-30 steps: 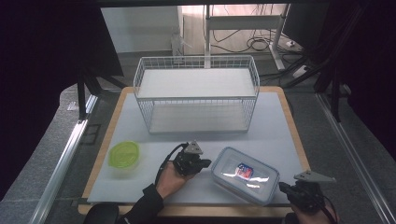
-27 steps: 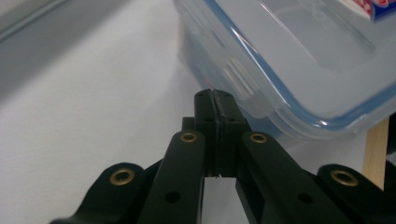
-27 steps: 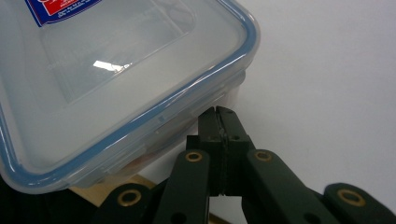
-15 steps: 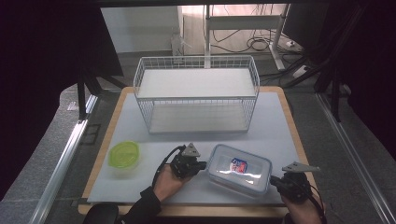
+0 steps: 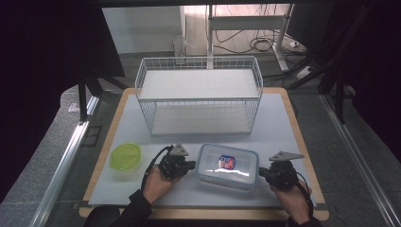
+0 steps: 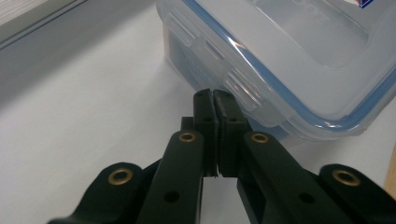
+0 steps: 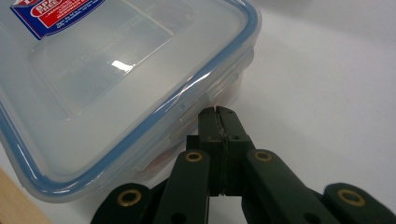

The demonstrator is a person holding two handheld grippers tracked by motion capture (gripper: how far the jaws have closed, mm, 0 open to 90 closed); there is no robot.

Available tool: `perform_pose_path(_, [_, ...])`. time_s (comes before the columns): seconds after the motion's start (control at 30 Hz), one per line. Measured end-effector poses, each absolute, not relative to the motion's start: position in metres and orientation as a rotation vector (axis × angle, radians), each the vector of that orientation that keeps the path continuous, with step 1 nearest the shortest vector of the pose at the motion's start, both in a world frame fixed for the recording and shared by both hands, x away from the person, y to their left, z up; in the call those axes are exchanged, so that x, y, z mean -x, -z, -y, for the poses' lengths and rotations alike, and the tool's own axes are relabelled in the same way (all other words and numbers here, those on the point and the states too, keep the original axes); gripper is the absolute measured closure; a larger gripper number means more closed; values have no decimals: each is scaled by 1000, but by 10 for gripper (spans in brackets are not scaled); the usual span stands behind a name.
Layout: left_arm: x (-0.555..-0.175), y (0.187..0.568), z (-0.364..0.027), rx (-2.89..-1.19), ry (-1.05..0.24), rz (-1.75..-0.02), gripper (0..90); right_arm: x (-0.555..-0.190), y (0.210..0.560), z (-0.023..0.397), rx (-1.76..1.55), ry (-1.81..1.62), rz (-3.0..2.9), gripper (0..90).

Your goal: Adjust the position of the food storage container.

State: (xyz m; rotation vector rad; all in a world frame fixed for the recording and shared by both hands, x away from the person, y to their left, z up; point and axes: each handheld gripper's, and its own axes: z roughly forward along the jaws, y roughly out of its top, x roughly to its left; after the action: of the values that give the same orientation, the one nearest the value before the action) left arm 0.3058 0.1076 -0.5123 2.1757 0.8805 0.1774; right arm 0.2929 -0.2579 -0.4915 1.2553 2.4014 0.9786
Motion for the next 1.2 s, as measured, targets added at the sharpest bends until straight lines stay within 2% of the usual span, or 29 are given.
perform_pose_path(0.67, [-293, 512, -155, -2146, -243, -1031, 896, -329, 496, 204, -1146, -1031, -2501, 900])
perform_pose_path(0.87, [-292, 511, -159, -2142, -263, -1024, 833, -328, 495, 207, -1104, -1048, -2504, 892])
perform_pose_path(1.2, [-279, 503, -172, -2088, -403, -1033, 607, -316, 484, 228, -1061, -1067, -2436, 651])
